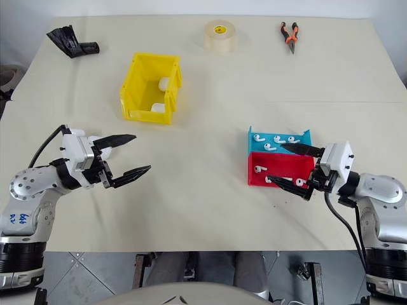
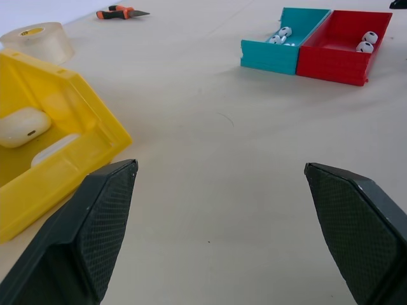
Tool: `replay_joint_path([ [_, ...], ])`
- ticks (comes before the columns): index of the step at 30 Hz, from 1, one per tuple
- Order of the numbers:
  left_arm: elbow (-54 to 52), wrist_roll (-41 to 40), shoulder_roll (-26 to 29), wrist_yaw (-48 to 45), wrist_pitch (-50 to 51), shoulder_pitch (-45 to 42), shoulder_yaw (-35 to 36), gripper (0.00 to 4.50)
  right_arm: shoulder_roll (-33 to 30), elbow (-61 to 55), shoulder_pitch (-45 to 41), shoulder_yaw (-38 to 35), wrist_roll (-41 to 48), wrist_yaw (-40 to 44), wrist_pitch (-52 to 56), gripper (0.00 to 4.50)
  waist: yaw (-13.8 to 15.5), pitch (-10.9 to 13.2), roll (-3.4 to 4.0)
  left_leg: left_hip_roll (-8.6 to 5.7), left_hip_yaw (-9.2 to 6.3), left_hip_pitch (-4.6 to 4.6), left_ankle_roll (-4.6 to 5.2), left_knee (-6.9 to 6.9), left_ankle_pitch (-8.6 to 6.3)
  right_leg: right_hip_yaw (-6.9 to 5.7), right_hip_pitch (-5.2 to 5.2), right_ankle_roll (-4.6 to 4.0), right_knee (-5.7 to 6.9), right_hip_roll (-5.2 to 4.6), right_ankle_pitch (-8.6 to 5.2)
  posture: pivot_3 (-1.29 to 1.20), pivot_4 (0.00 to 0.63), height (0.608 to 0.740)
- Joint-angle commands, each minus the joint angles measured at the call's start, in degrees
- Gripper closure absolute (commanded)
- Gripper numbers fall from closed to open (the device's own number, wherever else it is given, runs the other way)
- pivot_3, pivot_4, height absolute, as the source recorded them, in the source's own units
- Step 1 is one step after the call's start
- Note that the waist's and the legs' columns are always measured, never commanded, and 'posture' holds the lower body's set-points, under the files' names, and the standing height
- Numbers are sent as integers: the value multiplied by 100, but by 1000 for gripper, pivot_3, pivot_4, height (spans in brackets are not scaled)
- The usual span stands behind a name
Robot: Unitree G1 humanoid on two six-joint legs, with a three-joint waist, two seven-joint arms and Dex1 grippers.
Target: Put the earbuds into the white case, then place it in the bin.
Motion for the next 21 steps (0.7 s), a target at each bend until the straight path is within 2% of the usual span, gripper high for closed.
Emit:
replay_joint_path([
  [1,-347,101,-42,241,-126,164,144,34,5,-158,-191,151,37,149,-90,0,-8,0,0,1,0,1,0,0,0,0,0,0,0,0,0,0,150,740],
  [6,-723,28,-231,975,188,509,532,34,134,-291,-489,460,152,255,27,0,-5,1,-1,3,0,1,-2,1,-1,1,0,0,0,2,0,0,150,740],
  [14,-2464,272,-1179,3063,1247,2603,2141,34,929,-419,-1210,967,510,460,-104,0,-99,6,-14,10,-4,2,-7,1,-5,4,-2,-1,2,5,-1,0,150,740],
  [18,-2632,60,-1677,3582,1664,3266,2713,34,1157,-219,-1502,1163,382,575,-246,0,-76,5,-16,10,-8,2,-7,2,-7,5,-1,-3,0,4,-2,0,150,740],
  [21,-2741,-130,-1715,3702,2134,3382,2768,34,1223,26,-1700,1224,336,661,-298,0,-13,2,-22,9,-7,2,-5,6,-12,6,0,-4,0,3,-2,0,150,740],
])
